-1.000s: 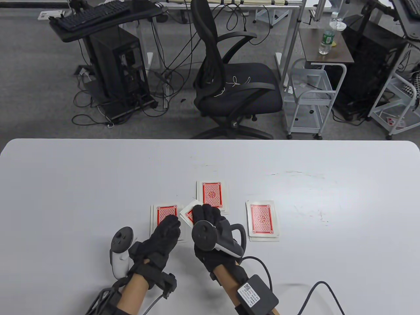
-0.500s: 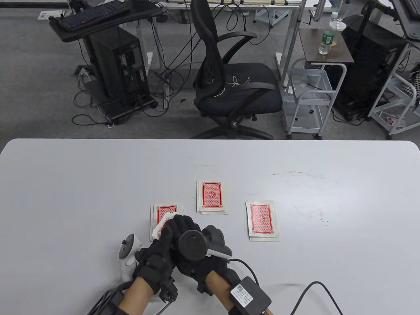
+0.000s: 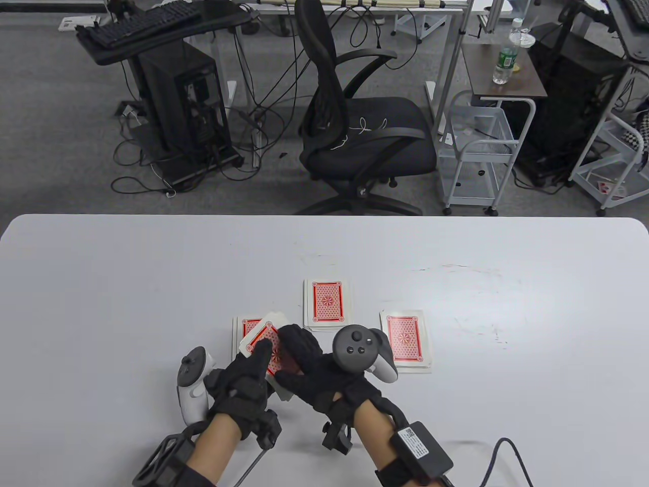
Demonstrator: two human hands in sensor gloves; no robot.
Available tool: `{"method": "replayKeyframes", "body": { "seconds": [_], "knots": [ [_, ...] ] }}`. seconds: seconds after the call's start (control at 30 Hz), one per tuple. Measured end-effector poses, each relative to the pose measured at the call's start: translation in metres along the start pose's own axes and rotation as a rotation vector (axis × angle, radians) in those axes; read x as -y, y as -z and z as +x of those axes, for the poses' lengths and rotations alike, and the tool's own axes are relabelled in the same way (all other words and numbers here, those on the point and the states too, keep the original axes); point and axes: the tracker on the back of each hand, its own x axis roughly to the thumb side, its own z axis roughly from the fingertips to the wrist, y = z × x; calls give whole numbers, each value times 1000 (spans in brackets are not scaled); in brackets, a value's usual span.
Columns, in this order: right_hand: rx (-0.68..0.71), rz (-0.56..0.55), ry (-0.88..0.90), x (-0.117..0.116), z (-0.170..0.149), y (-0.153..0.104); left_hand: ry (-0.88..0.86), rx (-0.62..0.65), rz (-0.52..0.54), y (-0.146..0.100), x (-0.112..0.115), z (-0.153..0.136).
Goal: Four-player card dealing with fan arrangement
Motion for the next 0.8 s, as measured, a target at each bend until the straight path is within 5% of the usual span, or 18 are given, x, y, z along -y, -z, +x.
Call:
{"method": "replayKeyframes", "body": {
  "seconds": [0.13, 0.27, 0.4, 0.53, 0.67, 0.8],
  "knots": [
    [-73, -201, 58, 10, -4, -22, 167, 59, 68, 4, 14, 22],
    [-132, -86, 146, 4, -18, -25, 243, 96, 98, 5, 35, 19],
    [-156, 9, -36, -3, -22, -25, 218, 64, 11, 9, 51, 11],
    [-145, -39, -142, -8, -19, -25, 135, 54, -106, 10, 58, 9],
    [-144, -269, -258, -5, -18, -30, 142, 47, -280, 10, 65, 13],
    [-157, -461, -118, 15, -27, -39, 144, 83, -313, 8, 64, 19]
  ]
}}
